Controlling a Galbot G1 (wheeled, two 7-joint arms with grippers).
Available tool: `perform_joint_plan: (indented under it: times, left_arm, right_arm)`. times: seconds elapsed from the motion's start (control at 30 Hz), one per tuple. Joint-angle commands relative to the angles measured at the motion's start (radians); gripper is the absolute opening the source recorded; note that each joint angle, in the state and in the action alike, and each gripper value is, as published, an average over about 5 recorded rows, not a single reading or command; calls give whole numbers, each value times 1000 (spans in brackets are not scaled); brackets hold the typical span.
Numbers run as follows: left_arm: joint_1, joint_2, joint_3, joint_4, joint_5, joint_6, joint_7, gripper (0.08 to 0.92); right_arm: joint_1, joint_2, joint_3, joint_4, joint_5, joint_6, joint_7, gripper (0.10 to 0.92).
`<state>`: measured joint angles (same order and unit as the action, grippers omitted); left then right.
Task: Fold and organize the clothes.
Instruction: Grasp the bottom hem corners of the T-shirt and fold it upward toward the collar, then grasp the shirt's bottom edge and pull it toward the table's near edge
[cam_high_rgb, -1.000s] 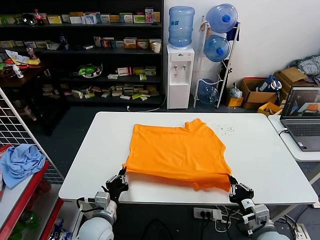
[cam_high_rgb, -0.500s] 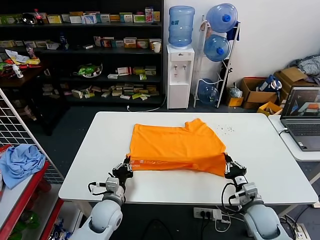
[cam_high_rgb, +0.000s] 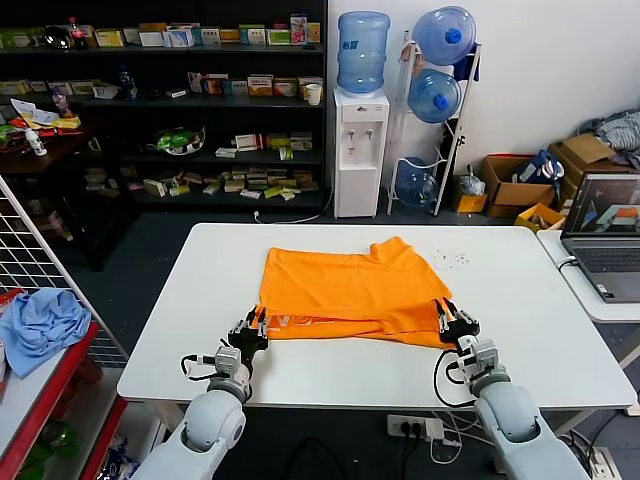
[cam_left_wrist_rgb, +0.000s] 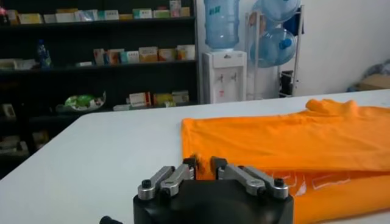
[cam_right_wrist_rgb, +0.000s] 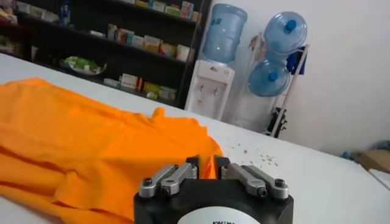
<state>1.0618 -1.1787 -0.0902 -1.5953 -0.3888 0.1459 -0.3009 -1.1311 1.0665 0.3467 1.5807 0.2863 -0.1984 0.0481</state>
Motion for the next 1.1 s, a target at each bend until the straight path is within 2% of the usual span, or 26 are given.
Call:
perform_joint_plan:
  times: [0.03, 0.23, 0.43, 0.57, 0.67, 0.83, 0.93, 1.1]
  left_arm:
    - [38, 38, -1, -61, -116, 53, -1, 395]
    - [60, 60, -13, -111, -208, 121, -18, 568]
    - [44, 48, -17, -78, -245, 131, -27, 740]
    - [25, 41, -15, -49, -260, 135, -30, 813]
    - [11, 33, -14, -23, -267, 140, -29, 821]
    - [0, 28, -9, 4, -262, 148, -19, 815]
    - [-3, 31, -8, 11, -262, 156, -9, 765]
    - [0, 39, -9, 9, -269, 164, 11, 622]
  right_arm:
    - [-77, -32, 14, 123, 92, -193, 8, 449]
    - [-188, -68, 89, 209, 122, -268, 19, 623]
    - [-200, -62, 106, 183, 123, -242, 8, 783]
    - [-171, -42, 91, 143, 116, -207, -2, 820]
    - [-151, -32, 80, 114, 109, -197, -5, 814]
    - [-125, -24, 65, 81, 106, -191, -10, 718]
    - [-114, -20, 59, 69, 106, -191, -10, 640]
    - [-116, -23, 56, 70, 105, -184, -6, 493]
